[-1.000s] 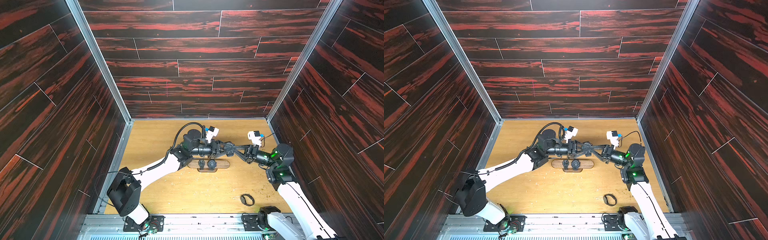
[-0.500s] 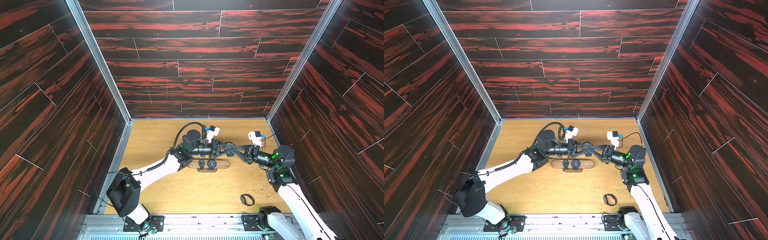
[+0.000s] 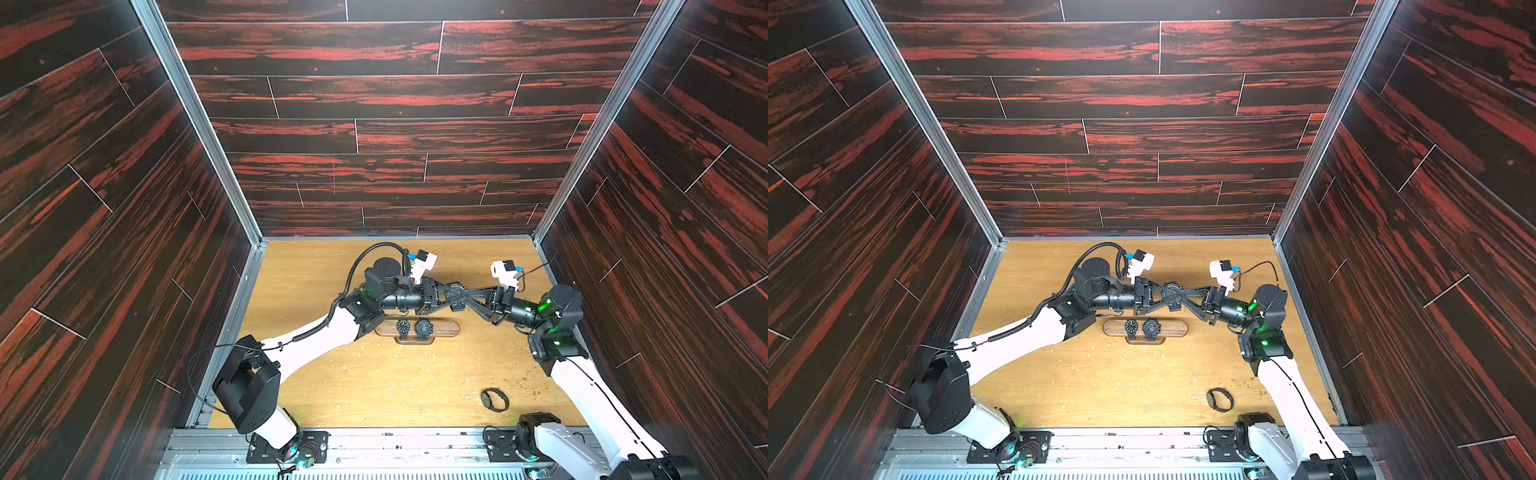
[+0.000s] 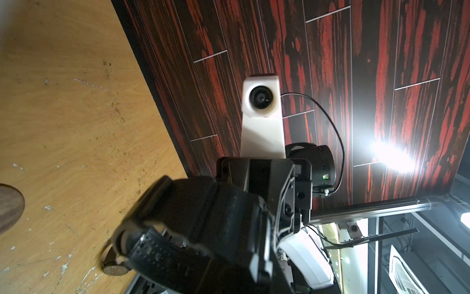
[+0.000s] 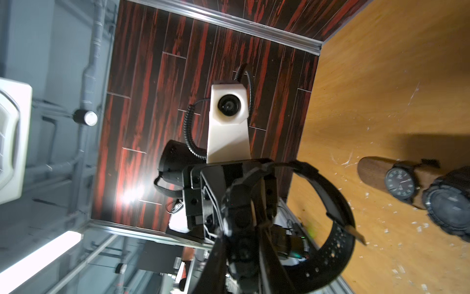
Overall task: Place watch on stand
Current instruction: Pick up the watch at the center of the board.
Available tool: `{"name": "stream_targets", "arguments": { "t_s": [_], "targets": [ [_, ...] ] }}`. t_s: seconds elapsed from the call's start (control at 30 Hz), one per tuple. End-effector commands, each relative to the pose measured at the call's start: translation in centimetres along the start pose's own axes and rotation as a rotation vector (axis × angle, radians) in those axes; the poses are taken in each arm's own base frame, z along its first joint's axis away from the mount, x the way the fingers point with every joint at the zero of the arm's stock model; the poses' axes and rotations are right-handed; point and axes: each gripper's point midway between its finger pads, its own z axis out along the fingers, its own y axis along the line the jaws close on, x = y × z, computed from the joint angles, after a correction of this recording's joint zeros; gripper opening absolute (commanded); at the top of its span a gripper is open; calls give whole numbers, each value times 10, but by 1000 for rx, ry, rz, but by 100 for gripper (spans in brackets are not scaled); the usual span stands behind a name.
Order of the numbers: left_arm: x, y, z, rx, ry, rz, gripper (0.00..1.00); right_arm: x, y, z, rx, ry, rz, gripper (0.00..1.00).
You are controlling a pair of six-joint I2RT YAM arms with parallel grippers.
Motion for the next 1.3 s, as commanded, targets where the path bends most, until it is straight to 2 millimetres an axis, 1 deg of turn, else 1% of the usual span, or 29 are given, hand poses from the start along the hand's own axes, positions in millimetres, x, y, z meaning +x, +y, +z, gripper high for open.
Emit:
{"name": "stream_targets", "arguments": {
  "t_s": [0.0,0.13,0.17,0.23,0.27,0.37,0.47,0.6,0.77,0.8,0.87,0.9,0.97,1.0,1.03,1.1,1.13,1.27],
  "targets": [
    [33,-25,3,43,137,56,0,-12,25,4,-38,-40,-77,11],
    [35,-23,3,33,149,58,0,-12,25,3,-41,-45,-85,2],
    [35,-22,3,31,152,53,8,-12,25,3,-42,-47,-87,0],
    [37,-22,1,29,153,46,40,-12,25,2,-43,-56,-96,0],
    [36,-23,0,28,149,43,47,-12,23,2,-40,-61,-94,0],
    [36,-29,-7,38,133,49,57,-12,14,2,-29,-75,-80,0],
    [37,-37,-16,50,115,63,60,-13,6,1,-26,-82,-65,0],
    [39,-49,-25,77,98,82,60,-14,-1,2,-18,-89,-52,0],
    [35,-65,-40,139,38,83,56,-17,-15,2,2,-98,-33,0],
    [33,-65,-43,137,17,85,55,-17,-18,2,6,-98,-29,0],
    [32,-58,-47,106,-1,90,51,-19,-24,1,11,-99,-22,0],
    [33,-52,-48,80,-2,87,48,-20,-27,1,12,-99,-17,0],
    [33,-41,-47,45,2,79,35,-23,-31,2,11,-93,-9,0],
    [35,-36,-46,29,11,70,33,-24,-32,3,10,-88,-7,0],
    [37,-33,-46,20,24,65,36,-26,-34,3,11,-84,-2,0],
    [41,-26,-47,-1,40,59,50,-31,-35,3,13,-78,-1,0],
    [42,-22,-48,-14,34,59,55,-34,-35,2,13,-79,-1,0],
    [38,-11,-55,-59,-26,66,60,-41,-38,5,26,-65,5,0]
  ]
}}
